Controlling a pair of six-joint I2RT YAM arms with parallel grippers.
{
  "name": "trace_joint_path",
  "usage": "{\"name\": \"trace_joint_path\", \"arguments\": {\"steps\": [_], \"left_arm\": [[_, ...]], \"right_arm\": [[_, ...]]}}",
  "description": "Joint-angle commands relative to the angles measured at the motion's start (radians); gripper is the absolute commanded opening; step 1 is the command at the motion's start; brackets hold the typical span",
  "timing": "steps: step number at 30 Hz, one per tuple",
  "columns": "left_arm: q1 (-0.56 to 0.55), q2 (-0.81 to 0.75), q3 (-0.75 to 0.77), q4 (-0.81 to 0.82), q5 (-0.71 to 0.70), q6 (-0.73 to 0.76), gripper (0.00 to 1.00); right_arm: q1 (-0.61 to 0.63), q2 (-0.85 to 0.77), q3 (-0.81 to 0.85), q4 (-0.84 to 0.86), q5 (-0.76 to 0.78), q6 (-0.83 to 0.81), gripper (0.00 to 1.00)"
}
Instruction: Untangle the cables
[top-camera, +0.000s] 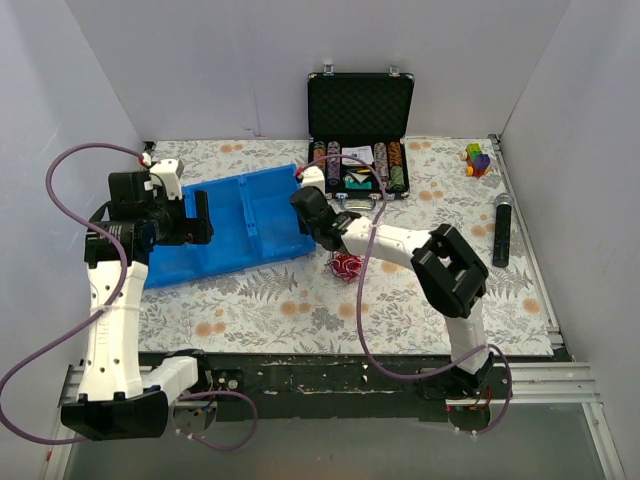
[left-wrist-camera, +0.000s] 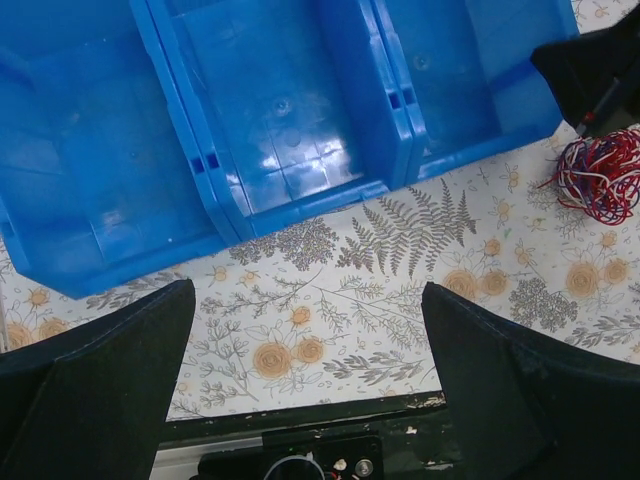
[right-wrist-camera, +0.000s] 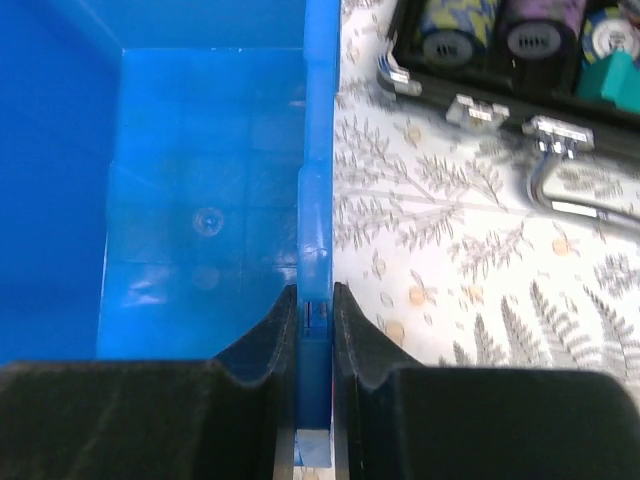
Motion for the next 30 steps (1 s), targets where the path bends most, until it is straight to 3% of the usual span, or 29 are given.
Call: {"name": "trace_joint_path", "arguments": {"steps": [1, 7, 9, 11, 14, 23, 30], "left_arm": [[0.000, -0.048, -0.025, 0.012, 0.001, 0.015, 0.98], [0.000, -0.086, -0.070, 0.013, -0.012, 0.026, 0.98], [-0.001, -0.097, -0.076, 0.010, -0.012, 0.029, 0.98], [0.000, -0.102, -0.081, 0.007, -0.012, 0.030, 0.98], [-0.001, -0.105, -0.079, 0.003, -0.012, 0.030, 0.98], [-0.001, -0.118, -0.068, -0.031, 0.081, 0.067, 0.98], [-0.001, -0.126, -0.091, -0.051, 0.156, 0.099, 0.98]], "right_arm": [[0.060, -0.099, -0.133, 0.027, 0.012, 0.121, 0.01], [0.135, -0.122, -0.169, -0.172, 0.116, 0.309, 0.04], [0.149, -0.143, -0.201, -0.172, 0.093, 0.348, 0.18], [0.165, -0.174, -0.233, -0.152, 0.085, 0.355, 0.38], [0.169, -0.248, -0.248, -0.174, 0.090, 0.360, 0.50], [0.107, -0.585, -0.461, -0.140, 0.116, 0.282, 0.51], [-0.064, -0.558, -0.592, -0.057, -0.085, 0.245, 0.51]]}}
